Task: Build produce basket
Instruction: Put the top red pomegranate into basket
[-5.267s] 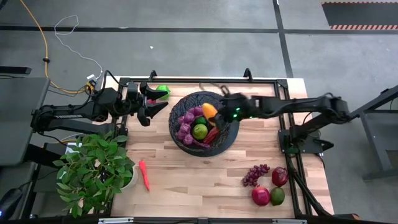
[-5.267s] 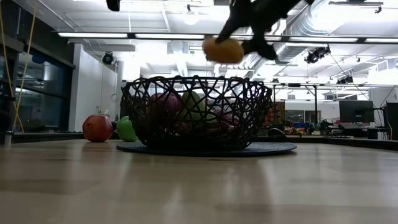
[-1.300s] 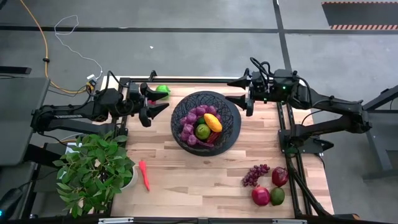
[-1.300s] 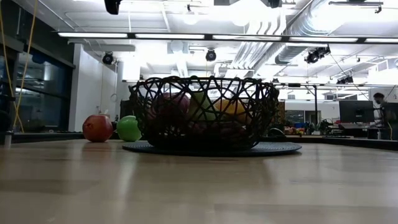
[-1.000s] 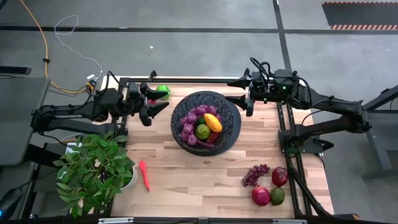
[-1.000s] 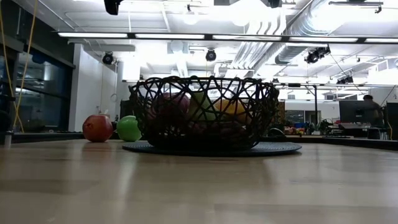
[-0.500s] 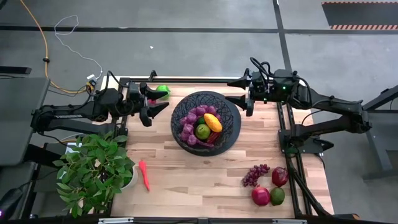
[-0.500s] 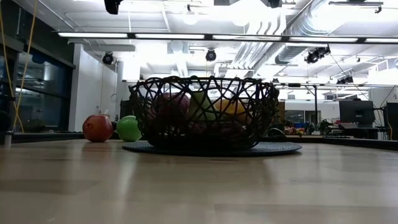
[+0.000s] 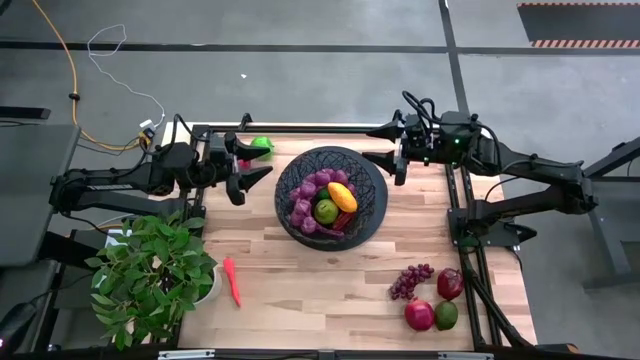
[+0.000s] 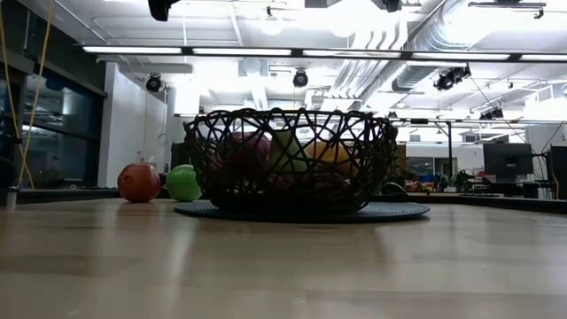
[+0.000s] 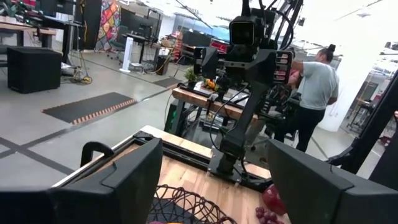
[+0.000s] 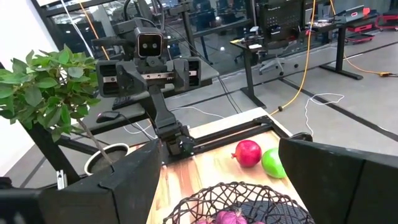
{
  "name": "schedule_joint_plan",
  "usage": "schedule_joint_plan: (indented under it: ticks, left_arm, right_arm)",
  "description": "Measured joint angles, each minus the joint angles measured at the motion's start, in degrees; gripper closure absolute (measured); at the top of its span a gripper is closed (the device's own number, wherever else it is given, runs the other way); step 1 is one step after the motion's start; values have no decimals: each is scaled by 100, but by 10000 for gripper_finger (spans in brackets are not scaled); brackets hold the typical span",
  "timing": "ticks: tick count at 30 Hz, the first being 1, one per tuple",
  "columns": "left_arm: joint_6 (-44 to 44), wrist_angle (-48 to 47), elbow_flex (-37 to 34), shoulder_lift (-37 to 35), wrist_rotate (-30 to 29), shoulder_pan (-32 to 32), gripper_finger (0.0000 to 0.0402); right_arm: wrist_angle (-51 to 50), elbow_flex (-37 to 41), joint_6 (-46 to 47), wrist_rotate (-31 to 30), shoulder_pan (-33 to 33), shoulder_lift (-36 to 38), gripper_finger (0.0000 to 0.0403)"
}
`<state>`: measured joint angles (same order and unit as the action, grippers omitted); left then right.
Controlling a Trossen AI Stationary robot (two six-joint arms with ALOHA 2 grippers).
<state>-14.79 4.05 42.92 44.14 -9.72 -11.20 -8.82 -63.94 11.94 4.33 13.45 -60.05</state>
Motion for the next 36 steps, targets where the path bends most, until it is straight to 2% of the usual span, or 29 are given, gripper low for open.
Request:
schedule_joint_plan:
  ticks: [3, 8, 10, 15, 21, 26, 31, 36]
  left_arm:
    - [0, -3, 0, 0, -1, -1, 100]
    - [-10, -181, 0, 0, -22, -1, 22]
    - [186, -300, 0, 0, -42, -1, 8]
    - [425, -481, 0, 0, -13, 0, 27]
    - [-121, -521, 0, -2, 9, 0, 29]
    - [-765, -591, 100, 200, -567, -105, 30]
    - [-896, -2245, 885, 855, -918, -838, 30]
    - [-1641, -4380, 1416, 1637, -1389, -1992, 30]
  right_arm:
    - [0, 0, 0, -3, 1, 0, 98]
    - [0, 0, 0, -3, 0, 0, 98]
    - [0, 0, 0, -3, 1, 0, 98]
    - [0, 0, 0, -3, 0, 0, 98]
    - [0, 0, 0, -4, 0, 0, 98]
    - [0, 0, 0, -7, 0, 0, 98]
    - [-40, 0, 93, -10, 0, 0, 98]
    - [-227, 0, 129, -16, 0, 0, 98]
